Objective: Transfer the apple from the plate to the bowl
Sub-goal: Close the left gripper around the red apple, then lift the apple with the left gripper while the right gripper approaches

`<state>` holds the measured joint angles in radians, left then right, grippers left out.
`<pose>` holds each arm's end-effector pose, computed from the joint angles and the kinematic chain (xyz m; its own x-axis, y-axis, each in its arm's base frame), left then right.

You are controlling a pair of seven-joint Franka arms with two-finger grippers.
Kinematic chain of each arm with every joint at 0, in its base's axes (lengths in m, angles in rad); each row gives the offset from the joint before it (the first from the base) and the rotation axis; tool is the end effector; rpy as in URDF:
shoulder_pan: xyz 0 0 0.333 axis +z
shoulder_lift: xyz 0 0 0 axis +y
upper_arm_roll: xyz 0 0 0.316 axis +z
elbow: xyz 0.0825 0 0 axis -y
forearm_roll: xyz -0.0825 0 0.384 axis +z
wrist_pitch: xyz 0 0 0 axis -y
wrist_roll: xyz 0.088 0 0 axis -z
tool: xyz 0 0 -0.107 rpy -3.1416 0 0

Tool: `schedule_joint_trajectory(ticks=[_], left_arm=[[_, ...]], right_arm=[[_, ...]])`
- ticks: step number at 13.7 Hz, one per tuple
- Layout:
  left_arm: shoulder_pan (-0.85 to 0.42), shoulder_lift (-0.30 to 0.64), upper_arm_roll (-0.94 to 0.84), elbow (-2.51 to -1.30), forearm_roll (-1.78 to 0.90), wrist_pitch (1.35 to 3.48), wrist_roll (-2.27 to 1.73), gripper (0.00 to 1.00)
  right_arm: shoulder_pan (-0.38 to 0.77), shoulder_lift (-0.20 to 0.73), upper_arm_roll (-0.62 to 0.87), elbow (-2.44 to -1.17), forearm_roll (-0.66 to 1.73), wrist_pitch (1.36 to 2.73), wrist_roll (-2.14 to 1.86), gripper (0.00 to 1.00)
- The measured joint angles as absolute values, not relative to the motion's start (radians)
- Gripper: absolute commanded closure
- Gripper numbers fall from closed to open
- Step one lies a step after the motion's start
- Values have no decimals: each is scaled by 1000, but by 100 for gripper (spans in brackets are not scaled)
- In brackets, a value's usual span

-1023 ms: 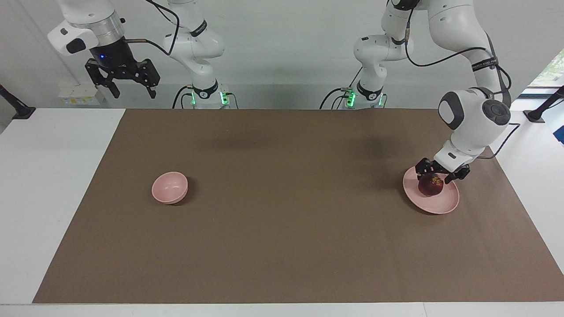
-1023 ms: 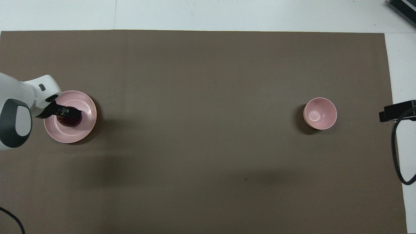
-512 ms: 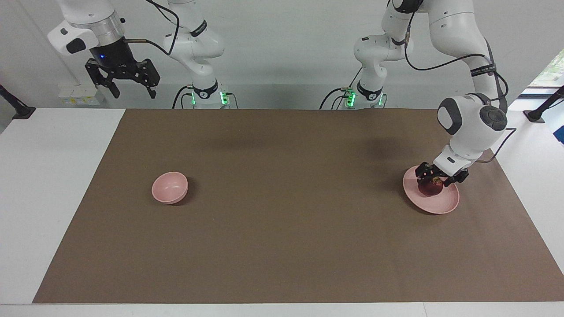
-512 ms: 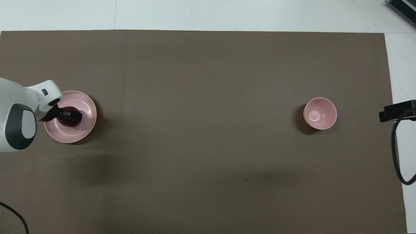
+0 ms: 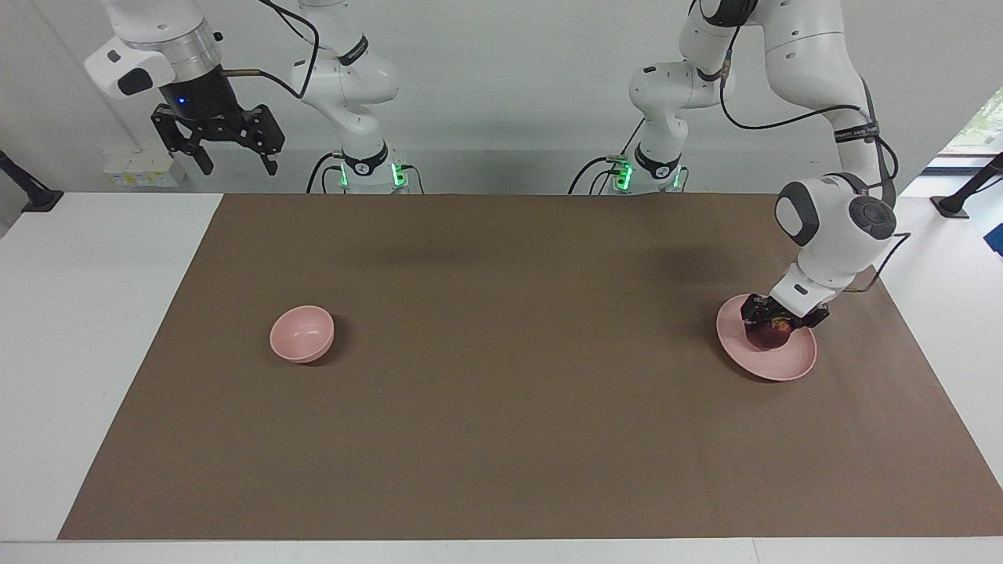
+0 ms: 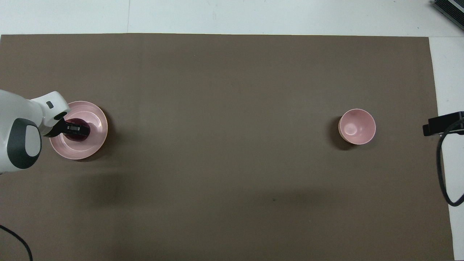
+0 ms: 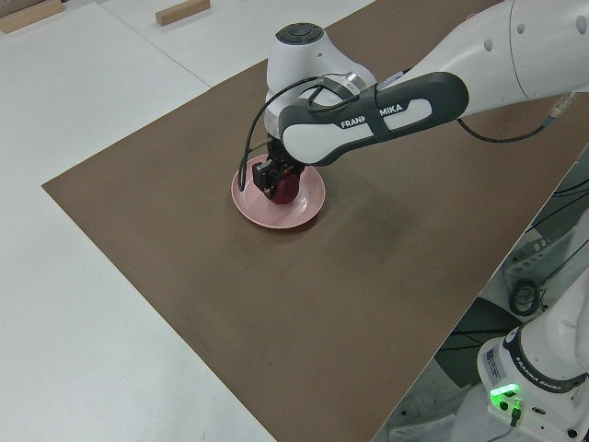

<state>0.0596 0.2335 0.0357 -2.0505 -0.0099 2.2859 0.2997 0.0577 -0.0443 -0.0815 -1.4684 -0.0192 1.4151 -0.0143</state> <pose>0.5834 0.0550 0.3257 0.9803 -0.1976 0.0018 -0.1976 -0.9803 -0.0013 0.5231 -0.0160 0.6822 0.9999 -0.0124 -0.0093 -0.0122 -0.9998 0.0153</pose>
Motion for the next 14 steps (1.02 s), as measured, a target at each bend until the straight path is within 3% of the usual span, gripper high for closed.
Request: schedule_joint_trajectory(ticks=[6,14], left_arm=[[57,236,24,-2031,-12,2256,246,100],[-62,239,12,-1742,-100,1791,-200,100]], right_arm=[[56,-44,-85,-1468,-19,1408,-14,0],[54,-62,-87,-1489,18,1377,-29,0]])
